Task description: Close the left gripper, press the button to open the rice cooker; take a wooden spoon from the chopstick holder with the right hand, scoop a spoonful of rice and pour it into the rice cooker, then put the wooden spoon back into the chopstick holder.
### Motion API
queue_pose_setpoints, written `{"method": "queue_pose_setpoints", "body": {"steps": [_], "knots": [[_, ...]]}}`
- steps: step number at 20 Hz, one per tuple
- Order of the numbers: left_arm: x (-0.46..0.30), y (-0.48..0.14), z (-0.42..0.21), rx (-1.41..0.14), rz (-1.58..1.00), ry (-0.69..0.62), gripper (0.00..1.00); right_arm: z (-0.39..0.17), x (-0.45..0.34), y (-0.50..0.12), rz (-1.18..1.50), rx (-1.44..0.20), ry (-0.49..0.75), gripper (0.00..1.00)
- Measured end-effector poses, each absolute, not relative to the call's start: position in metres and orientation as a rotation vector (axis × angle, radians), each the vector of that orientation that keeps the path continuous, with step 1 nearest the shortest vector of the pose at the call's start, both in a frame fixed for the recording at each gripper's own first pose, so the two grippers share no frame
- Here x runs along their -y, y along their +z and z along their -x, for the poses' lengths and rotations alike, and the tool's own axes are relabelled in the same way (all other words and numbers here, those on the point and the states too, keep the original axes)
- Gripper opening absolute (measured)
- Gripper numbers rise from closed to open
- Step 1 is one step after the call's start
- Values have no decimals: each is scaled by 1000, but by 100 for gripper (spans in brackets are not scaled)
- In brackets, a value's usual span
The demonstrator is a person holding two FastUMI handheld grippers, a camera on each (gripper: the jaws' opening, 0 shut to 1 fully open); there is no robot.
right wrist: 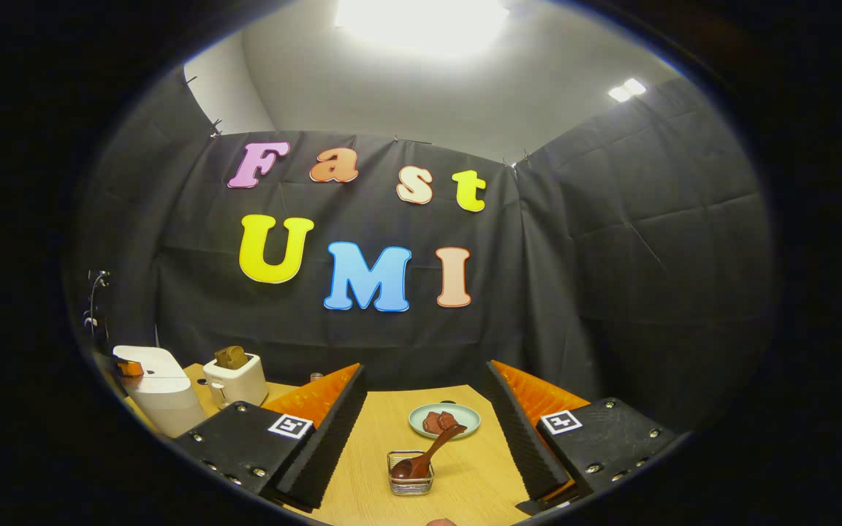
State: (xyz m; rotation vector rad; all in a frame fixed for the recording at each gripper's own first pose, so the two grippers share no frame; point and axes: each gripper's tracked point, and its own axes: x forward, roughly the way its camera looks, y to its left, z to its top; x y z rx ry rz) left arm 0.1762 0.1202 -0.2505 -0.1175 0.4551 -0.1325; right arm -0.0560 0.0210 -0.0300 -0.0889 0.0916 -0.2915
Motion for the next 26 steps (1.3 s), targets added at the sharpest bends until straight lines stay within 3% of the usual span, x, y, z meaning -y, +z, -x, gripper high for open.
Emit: {"method": "queue_pose_setpoints", "body": {"steps": [4,13,14,17,18,21,26], "knots": [[-121,-234,-178,-400,75,-128,9,53,-25,-32,75,-95,-271,98],[-149,-112,-179,-171,97,39,9,23,-6,-27,77,-54,-171,98],[-145,-101,-173,-150,120,40,2,19,-1,-27,62,-51,-166,98],[-134,-74,-146,-113,162,58,67,6,16,-35,23,-62,-154,98],[-127,-67,-138,-105,171,55,71,1,22,-40,8,-72,-152,98],[-104,-53,-113,-88,149,31,99,-14,42,-55,-37,-100,-154,98],[-51,-23,-74,-64,77,-34,99,-38,76,-97,-112,-163,-167,98]]}}
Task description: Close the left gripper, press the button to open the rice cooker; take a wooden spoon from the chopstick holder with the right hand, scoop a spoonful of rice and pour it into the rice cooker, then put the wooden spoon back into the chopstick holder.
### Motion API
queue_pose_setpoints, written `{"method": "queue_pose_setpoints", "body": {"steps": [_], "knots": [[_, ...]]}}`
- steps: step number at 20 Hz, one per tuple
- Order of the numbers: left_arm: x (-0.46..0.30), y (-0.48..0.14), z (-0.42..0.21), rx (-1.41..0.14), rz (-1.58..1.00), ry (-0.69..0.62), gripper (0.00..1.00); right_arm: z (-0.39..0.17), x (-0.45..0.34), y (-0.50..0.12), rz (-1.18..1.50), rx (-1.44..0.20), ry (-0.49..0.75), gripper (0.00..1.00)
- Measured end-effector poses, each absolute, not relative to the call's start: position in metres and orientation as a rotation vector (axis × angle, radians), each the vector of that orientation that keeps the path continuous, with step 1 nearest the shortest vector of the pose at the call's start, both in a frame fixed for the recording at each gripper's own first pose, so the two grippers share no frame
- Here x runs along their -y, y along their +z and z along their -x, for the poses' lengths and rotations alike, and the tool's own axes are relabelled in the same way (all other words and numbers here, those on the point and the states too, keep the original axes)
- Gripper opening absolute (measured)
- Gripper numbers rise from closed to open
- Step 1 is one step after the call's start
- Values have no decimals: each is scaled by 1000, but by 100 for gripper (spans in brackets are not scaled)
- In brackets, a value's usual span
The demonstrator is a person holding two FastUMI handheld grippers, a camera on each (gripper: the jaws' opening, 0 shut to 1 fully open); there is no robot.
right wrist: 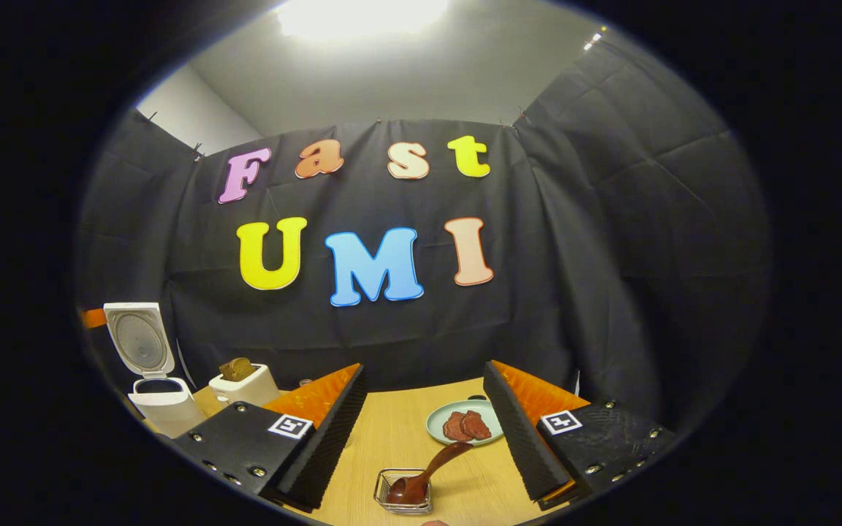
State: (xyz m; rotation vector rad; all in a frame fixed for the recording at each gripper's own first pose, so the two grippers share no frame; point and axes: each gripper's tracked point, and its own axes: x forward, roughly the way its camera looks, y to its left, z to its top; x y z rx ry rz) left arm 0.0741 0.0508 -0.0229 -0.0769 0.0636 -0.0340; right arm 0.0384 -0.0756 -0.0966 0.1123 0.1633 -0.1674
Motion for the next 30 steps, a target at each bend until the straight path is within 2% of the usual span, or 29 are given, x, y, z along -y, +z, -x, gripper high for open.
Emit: {"method": "queue_pose_setpoints", "body": {"steps": [2,10,19,20,21,23,24,25,26,27,28,29,30], "knots": [[-37,-15,-59,-57,48,-26,97,-47,84,-120,-142,-216,-167,98],[-23,0,-30,-38,-48,23,97,-73,94,-222,-270,-448,-170,98],[-38,-19,-13,-86,-68,92,97,-64,66,-288,-404,-641,-115,96],[-40,-18,-12,-86,-72,97,97,-64,61,-293,-422,-656,-105,93],[-42,-19,-11,-86,-78,101,96,-65,56,-296,-441,-668,-96,83],[-46,-19,-11,-89,-84,105,97,-65,48,-300,-470,-692,-78,83],[-47,-19,-11,-89,-82,105,97,-64,48,-303,-468,-697,-91,77],[-46,-21,-11,-90,-81,106,99,-66,52,-305,-459,-698,-103,51],[-48,-21,-11,-91,-82,105,97,-66,50,-307,-462,-699,-109,31],[-50,-21,-11,-90,-87,104,99,-66,49,-302,-466,-704,-96,17],[-50,-21,-11,-88,-91,102,99,-68,41,-311,-465,-699,-92,17],[-52,-19,-11,-83,-94,100,99,-60,47,-290,-447,-689,-91,11],[-53,-20,-12,-81,-95,95,99,-61,42,-288,-430,-685,-78,11]]}}
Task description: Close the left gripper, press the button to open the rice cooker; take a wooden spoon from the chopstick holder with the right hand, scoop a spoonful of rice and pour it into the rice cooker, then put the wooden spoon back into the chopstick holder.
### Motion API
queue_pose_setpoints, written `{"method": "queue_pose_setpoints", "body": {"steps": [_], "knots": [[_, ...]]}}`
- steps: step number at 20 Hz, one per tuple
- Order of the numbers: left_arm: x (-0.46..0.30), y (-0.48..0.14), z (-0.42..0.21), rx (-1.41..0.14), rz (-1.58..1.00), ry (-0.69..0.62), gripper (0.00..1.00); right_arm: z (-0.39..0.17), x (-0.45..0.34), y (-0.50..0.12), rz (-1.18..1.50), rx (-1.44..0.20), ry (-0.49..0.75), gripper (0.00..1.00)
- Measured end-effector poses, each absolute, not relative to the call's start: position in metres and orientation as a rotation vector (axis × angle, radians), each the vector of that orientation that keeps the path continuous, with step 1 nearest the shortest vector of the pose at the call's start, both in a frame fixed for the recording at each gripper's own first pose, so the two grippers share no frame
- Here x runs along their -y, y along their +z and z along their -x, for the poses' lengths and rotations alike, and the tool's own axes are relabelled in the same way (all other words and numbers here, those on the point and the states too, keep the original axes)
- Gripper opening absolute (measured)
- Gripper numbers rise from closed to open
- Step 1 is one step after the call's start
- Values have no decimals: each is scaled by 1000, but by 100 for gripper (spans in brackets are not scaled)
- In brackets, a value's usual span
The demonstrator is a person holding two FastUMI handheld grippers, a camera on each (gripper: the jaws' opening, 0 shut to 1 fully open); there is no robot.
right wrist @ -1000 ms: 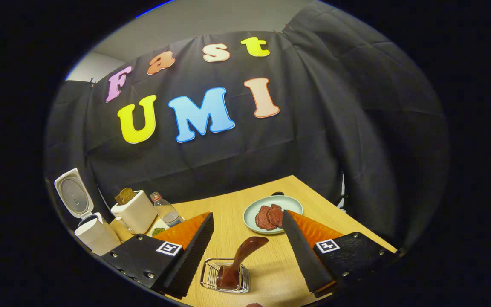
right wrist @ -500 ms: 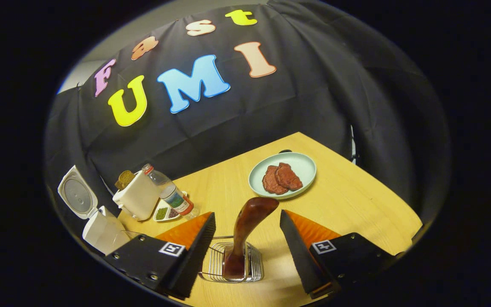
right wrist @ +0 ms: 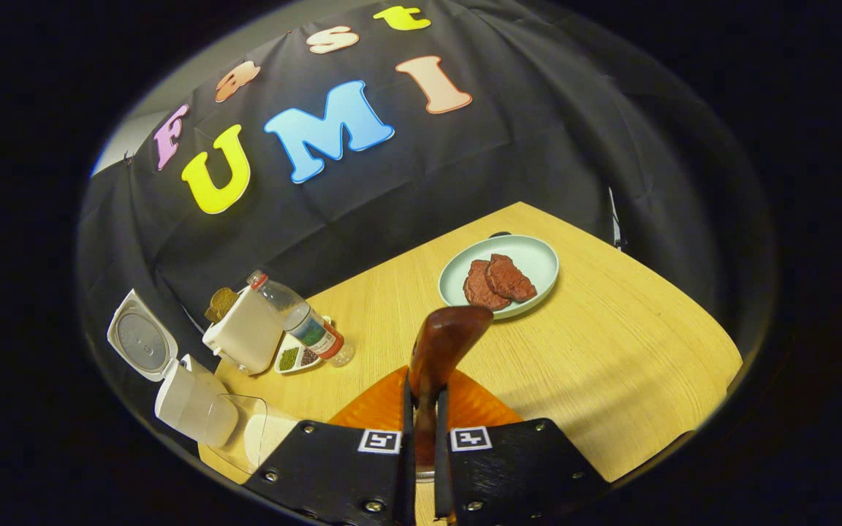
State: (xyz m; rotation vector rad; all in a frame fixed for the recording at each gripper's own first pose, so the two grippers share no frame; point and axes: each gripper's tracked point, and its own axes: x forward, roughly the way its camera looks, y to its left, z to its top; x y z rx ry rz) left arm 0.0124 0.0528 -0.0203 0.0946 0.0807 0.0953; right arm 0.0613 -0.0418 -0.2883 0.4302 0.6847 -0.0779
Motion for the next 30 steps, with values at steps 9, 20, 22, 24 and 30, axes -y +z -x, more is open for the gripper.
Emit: {"method": "queue_pose_setpoints", "body": {"steps": [9,20,22,24,30], "knots": [[-85,-26,-22,-62,-47,67,97,-64,9,-194,-255,-538,0,10],[-148,-34,-20,-71,-15,54,97,-66,-124,-162,-316,-484,144,10],[-163,-36,-15,-73,-7,55,99,-62,-148,-173,-316,-499,160,10],[-180,-37,-9,-71,-11,62,97,-57,-173,-189,-306,-528,181,10],[-227,-41,8,-81,-41,118,96,-54,-224,-231,-265,-576,224,10]]}}
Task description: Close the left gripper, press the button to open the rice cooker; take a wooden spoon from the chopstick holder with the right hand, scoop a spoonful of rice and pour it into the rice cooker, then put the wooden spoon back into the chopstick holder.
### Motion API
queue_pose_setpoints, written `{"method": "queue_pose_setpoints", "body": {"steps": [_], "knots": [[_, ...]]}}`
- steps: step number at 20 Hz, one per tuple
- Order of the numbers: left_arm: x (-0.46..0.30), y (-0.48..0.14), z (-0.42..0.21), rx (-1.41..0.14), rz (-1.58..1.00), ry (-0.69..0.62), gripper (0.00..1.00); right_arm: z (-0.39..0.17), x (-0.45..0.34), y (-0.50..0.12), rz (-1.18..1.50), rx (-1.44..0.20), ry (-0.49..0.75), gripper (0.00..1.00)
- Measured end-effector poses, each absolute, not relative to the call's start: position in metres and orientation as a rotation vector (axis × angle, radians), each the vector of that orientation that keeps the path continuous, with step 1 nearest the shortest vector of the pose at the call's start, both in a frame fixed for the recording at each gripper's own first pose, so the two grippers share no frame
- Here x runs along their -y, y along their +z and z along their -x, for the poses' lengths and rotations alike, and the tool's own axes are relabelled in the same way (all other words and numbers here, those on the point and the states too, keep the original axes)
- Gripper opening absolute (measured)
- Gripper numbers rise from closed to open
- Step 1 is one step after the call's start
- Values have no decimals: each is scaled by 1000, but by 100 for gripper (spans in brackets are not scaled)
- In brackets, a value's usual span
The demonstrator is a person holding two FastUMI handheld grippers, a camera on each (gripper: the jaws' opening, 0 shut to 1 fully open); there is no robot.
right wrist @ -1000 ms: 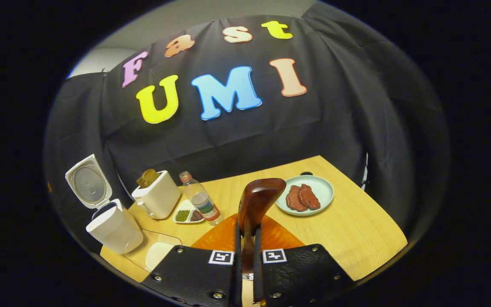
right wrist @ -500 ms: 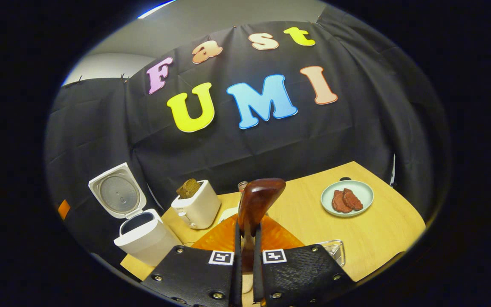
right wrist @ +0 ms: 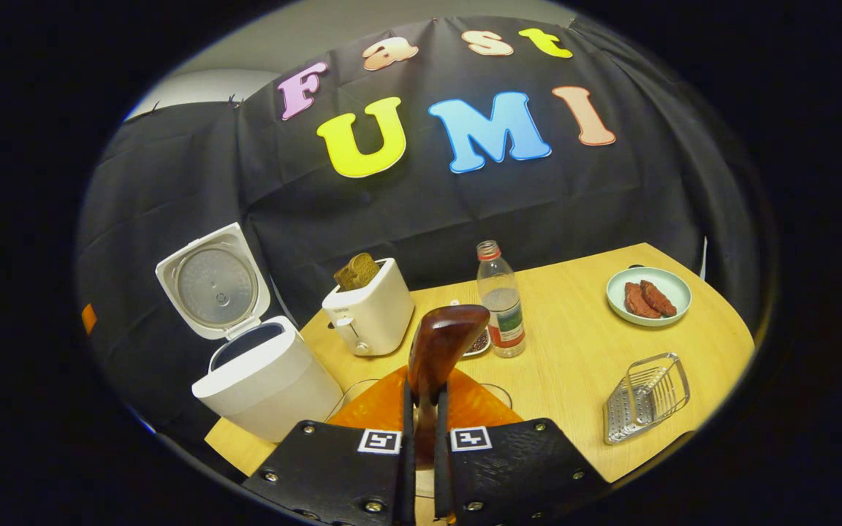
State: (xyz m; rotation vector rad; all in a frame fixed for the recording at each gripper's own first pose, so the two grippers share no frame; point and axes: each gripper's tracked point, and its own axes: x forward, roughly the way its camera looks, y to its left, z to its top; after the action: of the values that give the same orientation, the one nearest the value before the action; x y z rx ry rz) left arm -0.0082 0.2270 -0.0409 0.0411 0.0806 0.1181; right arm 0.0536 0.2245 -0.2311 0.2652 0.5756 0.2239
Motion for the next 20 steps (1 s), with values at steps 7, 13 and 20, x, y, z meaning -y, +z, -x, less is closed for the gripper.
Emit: {"method": "queue_pose_setpoints", "body": {"steps": [7,13,20], "knots": [[-257,-50,25,-101,-61,175,97,-58,-248,-268,-153,-582,237,10],[-257,-51,25,-96,-53,175,99,-43,-275,-268,-201,-593,292,11],[-248,-49,23,-84,-39,163,97,-39,-274,-282,-538,-720,246,11]]}}
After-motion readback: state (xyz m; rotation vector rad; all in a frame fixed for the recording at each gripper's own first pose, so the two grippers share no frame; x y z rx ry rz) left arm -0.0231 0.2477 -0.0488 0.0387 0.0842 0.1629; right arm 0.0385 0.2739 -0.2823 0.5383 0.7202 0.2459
